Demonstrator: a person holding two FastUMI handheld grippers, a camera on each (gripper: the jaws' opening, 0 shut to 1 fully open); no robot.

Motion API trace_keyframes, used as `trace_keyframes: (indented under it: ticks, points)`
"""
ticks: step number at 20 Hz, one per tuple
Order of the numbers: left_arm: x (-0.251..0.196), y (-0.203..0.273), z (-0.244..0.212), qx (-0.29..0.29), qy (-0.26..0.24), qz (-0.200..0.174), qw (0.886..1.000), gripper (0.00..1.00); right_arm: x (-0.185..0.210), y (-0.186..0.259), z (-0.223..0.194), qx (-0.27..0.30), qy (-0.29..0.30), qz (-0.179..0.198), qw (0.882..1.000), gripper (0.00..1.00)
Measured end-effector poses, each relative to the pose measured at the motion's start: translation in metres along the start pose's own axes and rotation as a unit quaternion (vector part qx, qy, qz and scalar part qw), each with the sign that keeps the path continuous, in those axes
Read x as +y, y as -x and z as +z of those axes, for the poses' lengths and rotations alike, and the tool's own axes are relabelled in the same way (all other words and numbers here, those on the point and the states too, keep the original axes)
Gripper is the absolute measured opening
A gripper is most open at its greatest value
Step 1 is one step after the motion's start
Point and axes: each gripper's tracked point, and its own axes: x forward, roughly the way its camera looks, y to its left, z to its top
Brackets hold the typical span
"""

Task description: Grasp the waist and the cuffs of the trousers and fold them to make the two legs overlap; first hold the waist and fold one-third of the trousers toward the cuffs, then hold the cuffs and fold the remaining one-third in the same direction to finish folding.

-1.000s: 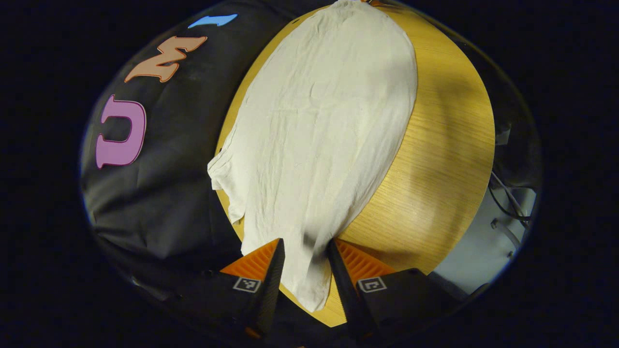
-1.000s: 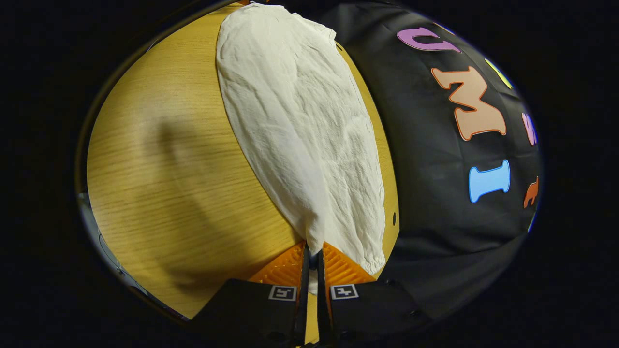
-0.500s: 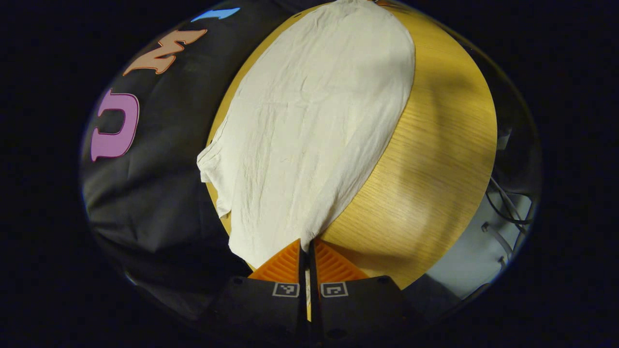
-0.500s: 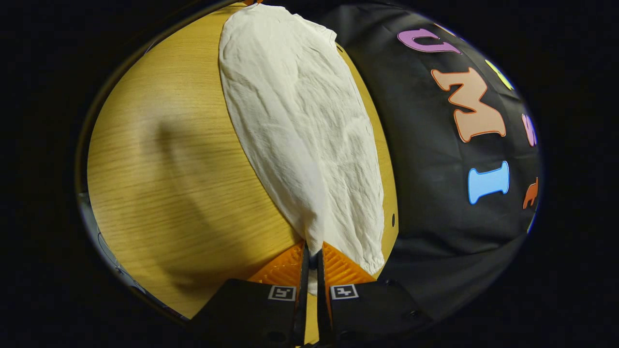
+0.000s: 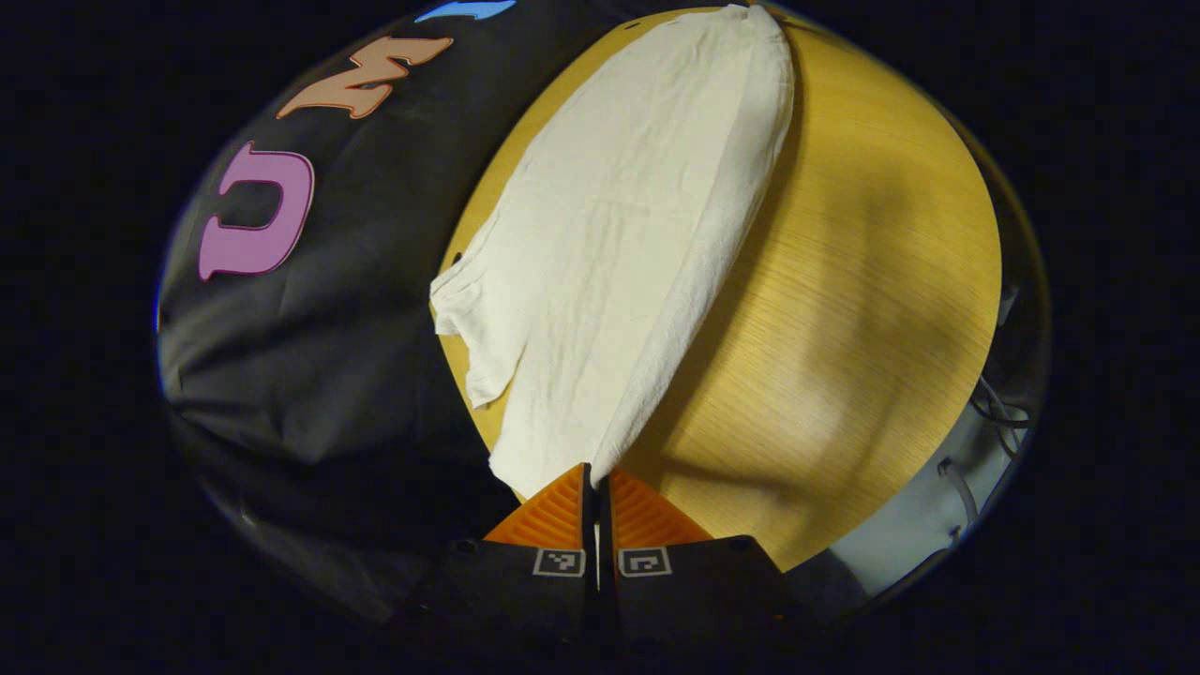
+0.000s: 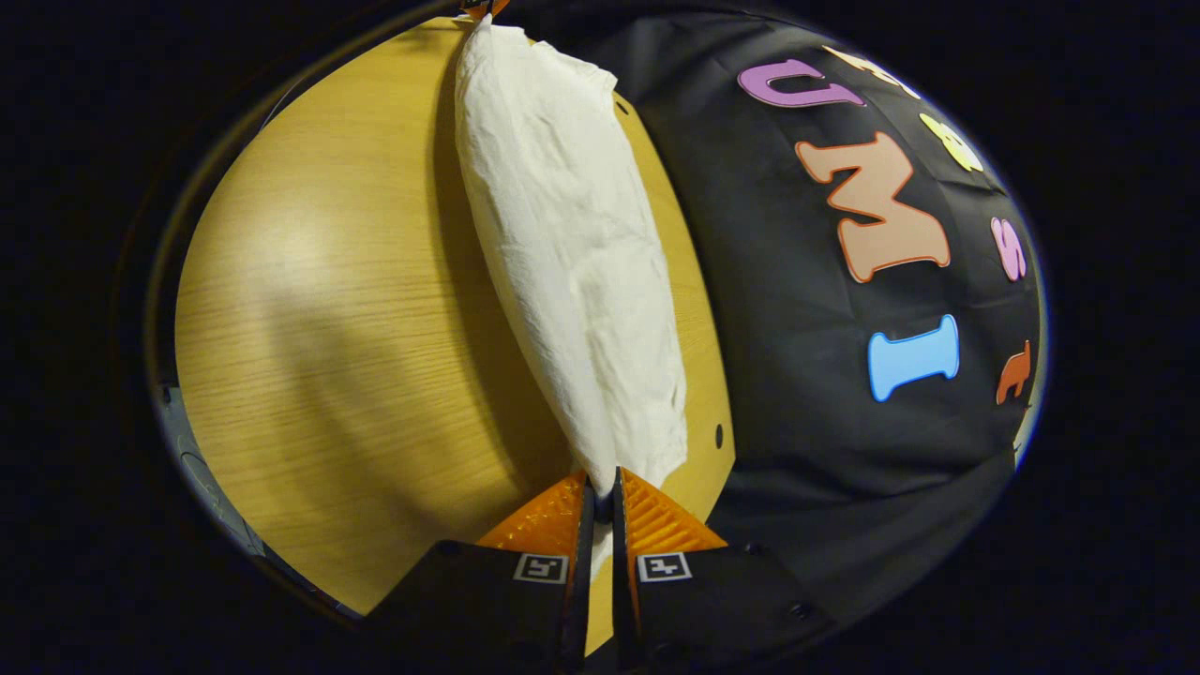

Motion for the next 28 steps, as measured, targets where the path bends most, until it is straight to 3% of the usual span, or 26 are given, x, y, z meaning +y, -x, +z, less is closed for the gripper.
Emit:
trace_keyframes:
  ticks: [8,14,19,23,28]
  points:
    - [0.067,0.000,0.035,0.018,0.015,0.064,0.998,0.00,-0.071,-0.023,0.022,-0.050,0.007,-0.052,0.997,0.11]
    - [0.129,-0.001,0.066,-0.004,0.053,0.109,0.993,0.00,-0.111,-0.044,0.033,-0.061,0.004,-0.078,0.995,0.12]
    - [0.167,-0.033,0.092,-0.030,0.033,0.117,0.992,0.00,-0.125,-0.066,0.039,-0.036,-0.002,-0.092,0.995,0.13]
    - [0.198,-0.065,0.111,-0.056,0.058,0.119,0.990,0.00,-0.143,-0.091,0.048,-0.019,-0.010,-0.098,0.995,0.12]
    - [0.225,-0.102,0.141,-0.079,0.036,0.119,0.989,0.00,-0.144,-0.122,0.046,0.005,-0.010,-0.096,0.995,0.13]
